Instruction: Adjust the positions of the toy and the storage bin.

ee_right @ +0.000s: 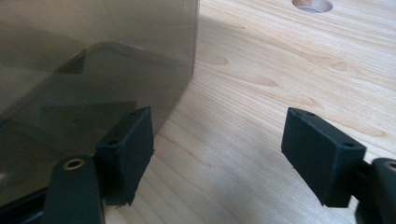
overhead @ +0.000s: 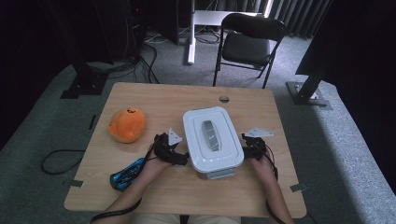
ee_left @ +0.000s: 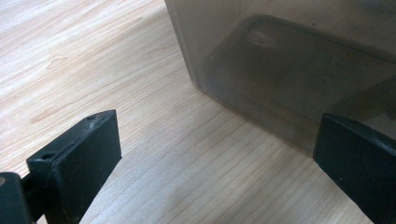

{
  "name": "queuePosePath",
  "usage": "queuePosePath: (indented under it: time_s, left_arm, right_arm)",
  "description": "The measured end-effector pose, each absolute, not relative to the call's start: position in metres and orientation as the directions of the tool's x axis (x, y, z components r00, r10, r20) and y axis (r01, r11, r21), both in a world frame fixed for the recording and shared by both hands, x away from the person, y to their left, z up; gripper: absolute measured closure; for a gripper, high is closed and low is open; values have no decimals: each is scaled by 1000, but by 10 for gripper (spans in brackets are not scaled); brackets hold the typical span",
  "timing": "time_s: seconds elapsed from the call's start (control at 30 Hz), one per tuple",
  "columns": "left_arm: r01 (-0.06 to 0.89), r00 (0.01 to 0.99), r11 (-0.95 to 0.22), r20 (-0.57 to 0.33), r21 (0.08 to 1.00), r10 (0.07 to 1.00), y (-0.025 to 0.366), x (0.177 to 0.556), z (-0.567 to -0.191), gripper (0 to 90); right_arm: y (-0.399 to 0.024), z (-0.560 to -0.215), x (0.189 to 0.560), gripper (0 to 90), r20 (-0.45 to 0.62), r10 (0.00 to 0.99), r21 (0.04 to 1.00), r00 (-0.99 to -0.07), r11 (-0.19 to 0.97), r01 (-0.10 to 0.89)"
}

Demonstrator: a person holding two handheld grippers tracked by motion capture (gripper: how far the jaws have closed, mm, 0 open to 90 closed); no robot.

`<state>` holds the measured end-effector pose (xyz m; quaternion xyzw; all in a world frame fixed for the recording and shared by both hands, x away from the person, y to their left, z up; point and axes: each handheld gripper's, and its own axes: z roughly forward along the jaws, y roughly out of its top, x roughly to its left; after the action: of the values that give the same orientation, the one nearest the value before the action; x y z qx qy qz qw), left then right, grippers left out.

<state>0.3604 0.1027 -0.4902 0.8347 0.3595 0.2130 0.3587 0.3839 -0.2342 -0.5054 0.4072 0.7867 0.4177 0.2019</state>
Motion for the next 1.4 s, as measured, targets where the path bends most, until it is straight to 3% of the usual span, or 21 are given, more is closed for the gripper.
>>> queuePosePath:
  time_s: [0.13, 0.33, 0.7, 0.97, 1.4]
  left_arm:
    - [469, 665, -451, 33, 760, 747, 107, 358, -493, 14]
    - [482, 661, -484, 59, 730, 748, 110, 346, -495, 14]
    - [480, 701, -513, 41, 711, 712, 111, 325, -502, 14]
    - [483, 719, -536, 35, 692, 694, 107, 318, -515, 15]
    - [492, 728, -544, 21, 680, 685, 112, 317, -524, 15]
  right_arm:
    - [-237, -506, 385, 180, 24, 810, 820, -586, 320, 475]
    - [-244, -504, 374, 139, 38, 812, 828, -583, 301, 472]
    - [-265, -495, 346, 126, 69, 837, 841, -543, 244, 482]
    - [-276, -487, 331, 126, 125, 812, 830, -570, 229, 509]
    - [-288, -446, 316, 118, 131, 826, 861, -548, 179, 475]
